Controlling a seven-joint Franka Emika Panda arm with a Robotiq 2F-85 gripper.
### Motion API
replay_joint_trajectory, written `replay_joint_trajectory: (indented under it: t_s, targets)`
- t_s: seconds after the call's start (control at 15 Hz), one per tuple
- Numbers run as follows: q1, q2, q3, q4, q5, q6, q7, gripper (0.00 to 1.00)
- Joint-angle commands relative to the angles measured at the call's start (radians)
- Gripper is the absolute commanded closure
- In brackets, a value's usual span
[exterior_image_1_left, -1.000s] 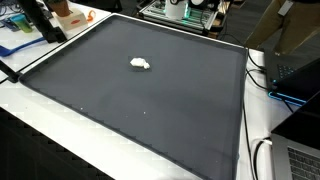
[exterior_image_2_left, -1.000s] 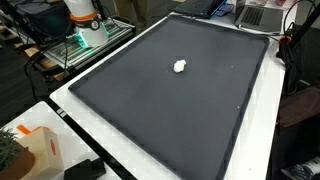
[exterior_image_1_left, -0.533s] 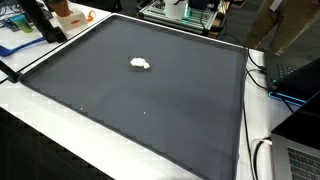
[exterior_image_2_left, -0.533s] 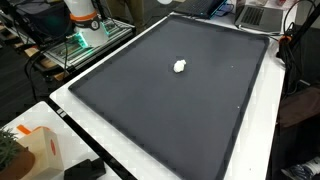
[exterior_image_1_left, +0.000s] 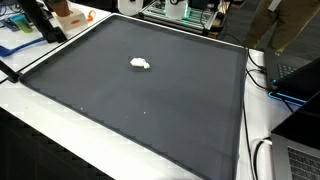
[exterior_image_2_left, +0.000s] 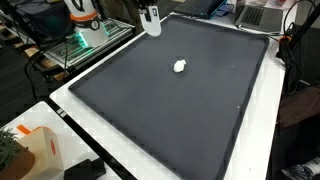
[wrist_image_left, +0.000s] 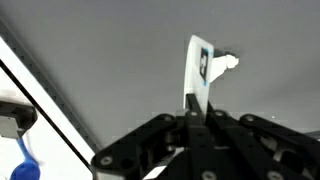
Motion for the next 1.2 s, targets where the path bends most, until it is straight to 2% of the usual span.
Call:
replay_joint_trajectory:
  t_s: [0.0,0.13,0.2,0.67,0.73,0.8,1.13]
  targets:
    - [0.005,-0.011,-0.025,0.009,0.021,-0.015,-0.025,0.96]
    - [0.007,-0.001,-0.027,0.011,0.021,-0.015,-0.031,0.96]
    - [0.061,0.009,-0.083,0.011,0.01,-0.038,-0.015,0.99]
    - [0.314,0.006,-0.376,0.054,-0.015,-0.269,0.008,0.99]
    - [0.332,0.007,-0.398,0.069,0.007,-0.275,-0.004,0.99]
    - [0.306,-0.011,-0.379,0.047,0.042,-0.273,-0.042,0.96]
    - [0.39,-0.017,-0.458,0.067,0.021,-0.311,-0.035,0.99]
